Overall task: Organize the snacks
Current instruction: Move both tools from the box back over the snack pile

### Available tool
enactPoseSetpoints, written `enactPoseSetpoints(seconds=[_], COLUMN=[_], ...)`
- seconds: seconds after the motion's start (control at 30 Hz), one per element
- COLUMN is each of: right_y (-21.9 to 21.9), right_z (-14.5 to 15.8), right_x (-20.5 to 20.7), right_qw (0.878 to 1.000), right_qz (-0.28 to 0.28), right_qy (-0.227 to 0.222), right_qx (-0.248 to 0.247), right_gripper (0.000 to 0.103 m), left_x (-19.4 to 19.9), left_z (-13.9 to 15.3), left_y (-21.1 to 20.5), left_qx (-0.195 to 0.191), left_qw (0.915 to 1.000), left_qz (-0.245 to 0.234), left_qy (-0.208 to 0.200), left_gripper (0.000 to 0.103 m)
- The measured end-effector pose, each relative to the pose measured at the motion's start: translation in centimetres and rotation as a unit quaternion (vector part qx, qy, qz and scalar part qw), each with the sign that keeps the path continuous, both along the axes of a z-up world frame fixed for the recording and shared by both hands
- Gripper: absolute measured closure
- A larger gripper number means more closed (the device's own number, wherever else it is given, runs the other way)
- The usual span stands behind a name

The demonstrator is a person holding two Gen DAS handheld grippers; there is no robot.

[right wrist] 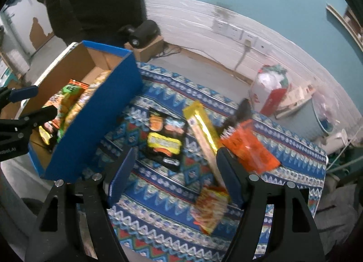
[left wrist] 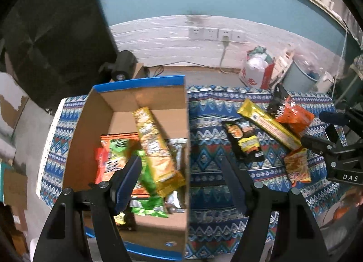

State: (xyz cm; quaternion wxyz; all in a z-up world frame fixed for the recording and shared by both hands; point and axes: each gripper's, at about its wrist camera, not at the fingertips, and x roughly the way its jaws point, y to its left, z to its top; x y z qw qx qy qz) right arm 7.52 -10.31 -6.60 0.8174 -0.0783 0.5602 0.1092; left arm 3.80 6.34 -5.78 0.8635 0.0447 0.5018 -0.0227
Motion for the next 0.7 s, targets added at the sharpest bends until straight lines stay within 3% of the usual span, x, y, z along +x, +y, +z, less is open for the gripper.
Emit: enactPoseSetpoints(seconds=[0.13, 0.33, 0.53, 0.7], right_y=[-2.4, -5.9, -8.0, -9.1], right_z=[-0.3, -0.2, -0.5, -2.3], right_x=[-0.1, 0.9, 3.2, 5.0], right_qw=[1.0, 0.999, 0.998, 0.996], right_qz=[-0.01, -0.019, 0.01, 0.046], right_qy=[0.009, 0.028, 0.042, 0.061], right_qx=[-0.004, -0.014, -0.048, -0.053], right_gripper=[0.029, 0.029, 0.028, 0.028], left_x=[0.9, 3.3, 6.0, 7.9], left_z=[0.0, -0.8, -2.4, -4.5], left_y=[-1.9, -3.5, -5.9, -8.9], left_qx=[0.0, -0.034, -0.042, 0.013], left_qw=[0.9998, 0.9982, 0.9951, 0.9921], left_qz=[-0.017, -0.016, -0.022, -0.061], left_qy=[0.008, 0.046, 0.087, 0.109], left_gripper=[0.026, 0.026, 0.024, 0.024])
